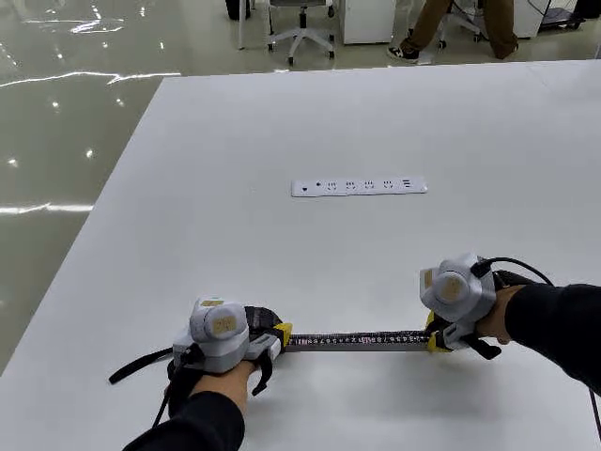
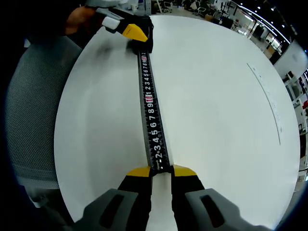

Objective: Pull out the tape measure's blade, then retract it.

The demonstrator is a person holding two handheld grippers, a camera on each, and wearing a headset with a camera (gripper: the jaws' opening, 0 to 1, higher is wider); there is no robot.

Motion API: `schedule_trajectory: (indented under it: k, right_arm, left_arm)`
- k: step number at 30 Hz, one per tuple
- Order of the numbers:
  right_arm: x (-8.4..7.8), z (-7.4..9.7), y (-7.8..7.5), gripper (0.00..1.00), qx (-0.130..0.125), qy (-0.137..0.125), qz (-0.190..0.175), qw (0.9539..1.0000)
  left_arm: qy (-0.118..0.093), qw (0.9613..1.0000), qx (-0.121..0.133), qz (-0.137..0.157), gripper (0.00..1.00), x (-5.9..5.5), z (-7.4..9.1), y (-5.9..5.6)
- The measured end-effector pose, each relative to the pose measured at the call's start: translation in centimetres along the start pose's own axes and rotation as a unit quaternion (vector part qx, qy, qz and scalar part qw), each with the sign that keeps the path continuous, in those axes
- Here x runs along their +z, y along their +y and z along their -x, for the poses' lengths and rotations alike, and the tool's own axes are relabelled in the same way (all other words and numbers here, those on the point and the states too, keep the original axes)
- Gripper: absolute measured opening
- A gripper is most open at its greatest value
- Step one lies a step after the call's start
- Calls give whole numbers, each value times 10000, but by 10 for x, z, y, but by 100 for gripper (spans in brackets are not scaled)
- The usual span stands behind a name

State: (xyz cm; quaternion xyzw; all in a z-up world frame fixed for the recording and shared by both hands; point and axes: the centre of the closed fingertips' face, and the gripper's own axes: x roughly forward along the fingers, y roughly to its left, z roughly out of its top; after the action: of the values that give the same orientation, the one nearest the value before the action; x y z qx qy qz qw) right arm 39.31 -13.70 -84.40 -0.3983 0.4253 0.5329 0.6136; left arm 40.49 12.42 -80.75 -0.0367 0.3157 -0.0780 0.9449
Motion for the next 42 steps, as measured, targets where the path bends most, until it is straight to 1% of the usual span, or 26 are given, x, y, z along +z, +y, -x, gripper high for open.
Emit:
schedule_trajectory:
  k: [6, 18, 26, 38, 42]
  right_arm:
    - [4, -2, -1, 10, 4, 6, -47, 10000]
    - [12, -4, 1, 10, -12, -117, -143, 9998]
    - [14, -5, 2, 10, 0, -136, -148, 9998]
    - [24, -7, 5, 10, -3, -230, -180, 9996]
    - [28, -7, 5, 10, -8, -239, -135, 9996]
  left_arm:
    - [4, 10000, -6, 10, 60, 0, 0, 0]
    - [6, 10000, -29, 46, 60, 1, 0, 0]
    - [-2, 10000, -31, 63, 60, 0, 0, 0]
    - [-3, 10000, -36, 89, 60, 0, 0, -1]
    - [-2, 10000, -39, 90, 60, 0, -1, -1]
